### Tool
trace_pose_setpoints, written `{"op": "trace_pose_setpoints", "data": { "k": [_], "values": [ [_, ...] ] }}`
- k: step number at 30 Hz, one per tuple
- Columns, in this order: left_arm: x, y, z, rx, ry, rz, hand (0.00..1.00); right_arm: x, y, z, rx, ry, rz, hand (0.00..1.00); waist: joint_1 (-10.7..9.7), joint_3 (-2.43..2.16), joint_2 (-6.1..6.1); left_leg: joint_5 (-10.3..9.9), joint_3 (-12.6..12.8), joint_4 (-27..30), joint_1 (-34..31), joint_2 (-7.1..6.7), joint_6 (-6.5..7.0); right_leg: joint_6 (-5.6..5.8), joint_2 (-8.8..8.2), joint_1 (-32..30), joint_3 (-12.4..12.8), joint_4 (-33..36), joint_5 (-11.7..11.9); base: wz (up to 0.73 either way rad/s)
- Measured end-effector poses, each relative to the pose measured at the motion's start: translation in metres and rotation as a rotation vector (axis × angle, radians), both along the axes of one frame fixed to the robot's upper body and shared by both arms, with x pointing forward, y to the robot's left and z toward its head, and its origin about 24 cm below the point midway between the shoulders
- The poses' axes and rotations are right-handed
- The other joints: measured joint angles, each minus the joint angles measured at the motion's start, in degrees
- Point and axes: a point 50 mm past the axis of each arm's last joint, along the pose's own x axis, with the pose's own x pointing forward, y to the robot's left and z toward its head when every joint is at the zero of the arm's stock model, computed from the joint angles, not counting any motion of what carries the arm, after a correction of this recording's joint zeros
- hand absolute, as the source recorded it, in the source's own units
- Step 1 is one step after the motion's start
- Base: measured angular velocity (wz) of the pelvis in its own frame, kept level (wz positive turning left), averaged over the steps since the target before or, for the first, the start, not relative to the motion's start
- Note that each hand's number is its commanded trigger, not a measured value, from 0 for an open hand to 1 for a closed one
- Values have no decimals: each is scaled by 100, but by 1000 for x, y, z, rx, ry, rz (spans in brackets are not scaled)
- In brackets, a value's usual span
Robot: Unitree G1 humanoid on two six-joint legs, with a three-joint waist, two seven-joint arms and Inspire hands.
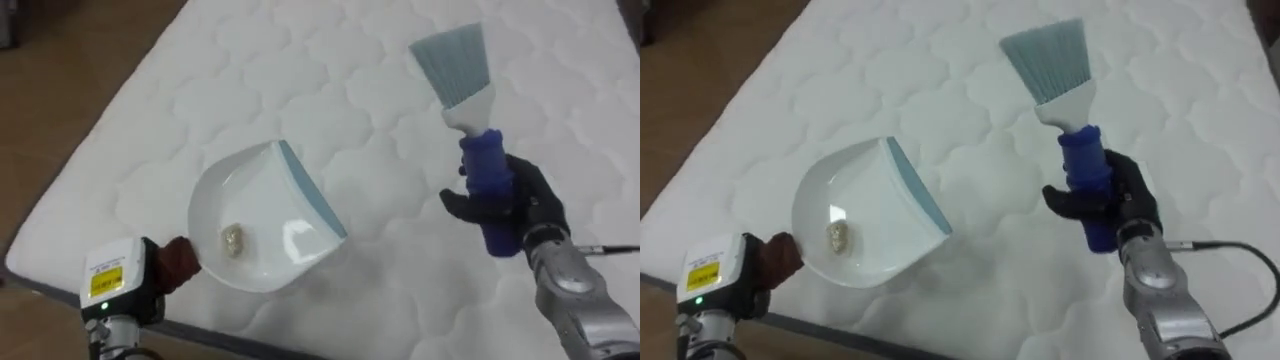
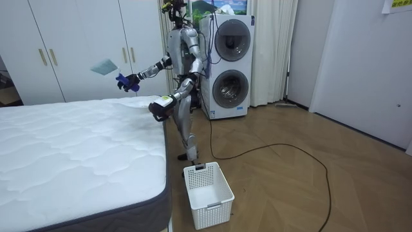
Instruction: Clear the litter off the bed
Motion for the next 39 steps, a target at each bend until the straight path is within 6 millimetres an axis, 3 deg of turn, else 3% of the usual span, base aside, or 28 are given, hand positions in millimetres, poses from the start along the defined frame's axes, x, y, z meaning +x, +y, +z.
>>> {"op": "trace_pose_setpoints", "data": {
  "k": [2,3,4,9,14,17,18,19,20,21,22,23,24,25,27,29,30,31,34,39],
  "values": [
    [-4,0,-2,-5,11,4,100,-6,-1,-5,14,17,-9,0,-4,-8,41,17,61,37,4,13,8,61,-88,107,-336,37,-131,67],
    [-5,-1,-3,-13,10,6,100,-7,-1,-5,19,20,-12,0,-3,-11,56,48,311,33,5,73,25,65,-145,164,-521,89,-188,72],
    [-5,-1,-3,-19,8,7,100,-7,-1,-6,23,19,-12,0,0,-13,55,72,453,18,19,85,46,91,-180,196,-564,167,-225,63],
    [-9,1,-3,-61,-2,30,100,-3,5,1,21,-14,14,0,132,-24,48,103,406,-65,29,-39,57,121,-243,302,-771,213,-247,34],
    [-7,3,-1,-74,-23,31,100,-1,3,8,-25,-51,-17,0,133,-25,45,119,372,-97,65,-181,137,239,-278,483,-800,229,-319,56],
    [-6,1,0,-86,-33,16,100,-4,1,7,-25,-59,-55,0,133,-26,40,134,-77,-147,181,-315,166,252,-308,557,-428,558,-338,77],
    [-6,1,0,-89,-34,12,100,-4,1,6,-26,-58,-56,0,126,-23,37,135,-299,-140,236,-357,169,249,-300,505,-128,782,-359,81],
    [-5,1,2,-91,-40,9,100,-5,1,6,-29,-57,-55,0,86,-30,24,135,-580,-127,255,-398,169,156,-174,409,389,790,-512,79],
    [-3,1,3,-92,-45,11,100,-5,1,7,-33,-61,-52,0,85,-25,25,144,-688,-131,243,-400,155,76,-48,314,697,676,-592,80],
    [-2,1,5,-99,-50,13,100,-4,1,9,-40,-70,-51,0,73,-15,40,183,-872,-150,223,-397,117,-10,147,98,1213,384,-591,70],
    [0,1,6,-107,-58,13,100,-4,0,13,-51,-89,-57,0,71,-11,58,224,-1000,-136,157,-432,90,9,270,-57,1511,69,-239,70],
    [1,0,7,-112,-60,14,100,-4,-1,16,-59,-99,-63,0,49,-21,84,253,-1076,-122,105,-460,82,-73,310,-39,1544,-16,-59,74],
    [3,0,8,-117,-59,7,100,-5,-3,18,-77,-111,-77,0,-13,-24,125,336,-1291,-150,6,-537,62,-123,306,75,1313,-116,64,90],
    [4,-1,10,-121,-56,-2,100,-10,-7,16,-92,-102,-94,0,-68,-15,109,425,-1271,-243,5,-572,89,-114,246,151,1051,-153,59,91],
    [8,-3,13,-128,-61,-14,100,-18,-12,12,-96,-85,-113,0,-57,1,62,500,-1282,-293,23,-602,120,-45,191,244,847,-194,9,65],
    [7,-2,16,-132,-61,-15,100,-23,-11,9,-92,-69,-97,0,32,-14,-12,524,-1445,-340,48,-677,107,27,160,284,744,-190,-23,45],
    [7,-1,19,-133,-64,-19,100,-26,-10,10,-88,-72,-83,0,16,-24,-79,573,-1638,-349,69,-772,134,68,196,302,767,-195,-13,60],
    [6,-1,20,-132,-67,-19,100,-28,-10,11,-84,-76,-79,0,21,-24,-141,598,-1774,-331,74,-844,159,40,228,327,884,-189,-6,65],
    [2,3,18,-133,-58,-1,100,-27,-8,13,-82,-87,-63,0,164,-31,-226,590,-2004,-281,80,-976,193,16,269,303,1233,-146,-79,42],
    [1,9,20,-130,-68,31,100,-24,-5,19,-85,-118,-44,0,344,-7,-243,659,-2474,-240,-22,-1110,156,-19,338,290,1198,-95,-68,35]
  ]
}}
